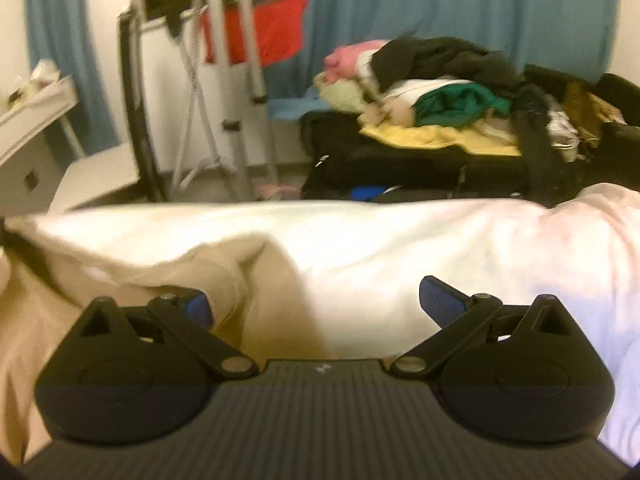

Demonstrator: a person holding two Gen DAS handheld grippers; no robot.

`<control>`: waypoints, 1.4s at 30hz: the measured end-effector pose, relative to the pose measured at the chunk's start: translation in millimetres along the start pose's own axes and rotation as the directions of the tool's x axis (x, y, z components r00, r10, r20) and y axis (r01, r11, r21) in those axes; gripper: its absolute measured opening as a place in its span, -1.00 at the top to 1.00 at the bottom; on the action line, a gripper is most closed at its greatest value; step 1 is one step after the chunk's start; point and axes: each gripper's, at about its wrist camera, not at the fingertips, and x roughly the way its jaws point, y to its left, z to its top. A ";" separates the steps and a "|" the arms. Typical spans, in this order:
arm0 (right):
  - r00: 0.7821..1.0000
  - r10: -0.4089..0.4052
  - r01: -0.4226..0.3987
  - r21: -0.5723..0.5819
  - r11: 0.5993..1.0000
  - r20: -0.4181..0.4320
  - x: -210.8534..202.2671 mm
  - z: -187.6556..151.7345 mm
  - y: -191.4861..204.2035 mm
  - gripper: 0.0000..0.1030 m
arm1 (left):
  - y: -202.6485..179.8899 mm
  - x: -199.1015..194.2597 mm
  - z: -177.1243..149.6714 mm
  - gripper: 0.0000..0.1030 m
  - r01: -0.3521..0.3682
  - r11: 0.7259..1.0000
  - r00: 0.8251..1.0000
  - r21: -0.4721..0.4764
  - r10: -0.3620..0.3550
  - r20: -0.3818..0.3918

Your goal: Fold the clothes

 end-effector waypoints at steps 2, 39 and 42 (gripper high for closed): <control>1.000 0.012 -0.012 0.003 1.000 0.014 -16.1 -3.5 2.1 -1.00 | 5.7 -14.3 -3.7 -0.98 0.026 1.000 1.000 0.015 -0.026 0.002; 0.951 0.236 -0.257 0.085 0.963 0.202 -94.8 -54.1 -32.2 -0.21 | -31.5 -287.7 -202.1 -0.99 -0.034 0.993 0.954 0.110 0.000 0.299; 0.946 0.253 -0.272 0.073 0.960 0.201 -116.8 -68.2 -20.7 -0.14 | -23.2 -298.8 -218.4 -0.99 -0.022 0.995 0.958 0.098 -0.007 0.287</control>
